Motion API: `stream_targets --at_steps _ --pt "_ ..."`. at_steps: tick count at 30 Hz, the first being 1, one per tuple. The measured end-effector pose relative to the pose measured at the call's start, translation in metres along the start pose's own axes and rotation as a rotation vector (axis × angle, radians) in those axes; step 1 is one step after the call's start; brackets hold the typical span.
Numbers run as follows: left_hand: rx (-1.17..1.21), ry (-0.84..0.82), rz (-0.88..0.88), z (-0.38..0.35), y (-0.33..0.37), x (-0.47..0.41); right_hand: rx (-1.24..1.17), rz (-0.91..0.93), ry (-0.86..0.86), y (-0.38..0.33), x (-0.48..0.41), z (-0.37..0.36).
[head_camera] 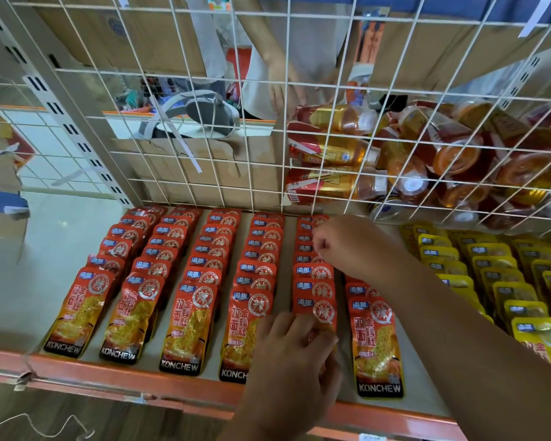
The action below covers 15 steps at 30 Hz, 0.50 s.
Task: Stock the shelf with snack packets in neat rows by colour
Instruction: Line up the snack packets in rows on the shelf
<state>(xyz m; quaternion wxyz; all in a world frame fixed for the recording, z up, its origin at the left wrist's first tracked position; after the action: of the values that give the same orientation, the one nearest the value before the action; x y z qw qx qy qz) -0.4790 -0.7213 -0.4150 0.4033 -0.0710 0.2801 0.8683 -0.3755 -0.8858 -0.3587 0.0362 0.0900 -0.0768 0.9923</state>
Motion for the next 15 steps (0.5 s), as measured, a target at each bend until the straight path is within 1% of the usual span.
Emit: stream_targets --at_steps 3,7,9,12,13,15 --pt "-0.008 -0.006 0.001 0.0 0.0 0.0 0.036 -0.049 -0.11 -0.001 -0.005 -0.001" --pt "-0.011 0.0 0.0 -0.001 0.0 0.001 0.021 -0.059 -0.108 0.001 -0.006 -0.001" --pt "-0.013 0.003 0.001 -0.001 0.0 0.0 0.001 -0.046 -0.055 0.003 -0.001 -0.003" --pt "-0.012 0.009 0.004 0.0 0.0 0.0 -0.066 -0.01 0.135 0.007 0.009 0.001" --pt "-0.013 0.008 0.006 0.0 0.0 0.0 -0.069 0.005 0.156 0.007 0.011 0.001" --pt "-0.013 0.007 0.007 0.0 0.0 0.0 -0.052 0.043 0.11 0.003 0.012 -0.002"
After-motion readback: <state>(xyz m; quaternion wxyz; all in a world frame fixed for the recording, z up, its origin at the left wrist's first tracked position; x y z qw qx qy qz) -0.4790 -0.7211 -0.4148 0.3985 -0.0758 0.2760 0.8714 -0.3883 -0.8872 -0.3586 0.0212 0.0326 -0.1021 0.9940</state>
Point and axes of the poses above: each hand's wrist, its own x-axis away from the middle knuckle, its own z-axis out of the back of the hand, y = z × x, the point moved 5 cm from there along -x, towards the middle knuckle, and after that the axes turned 2 degrees about x, right-handed, at the moved point
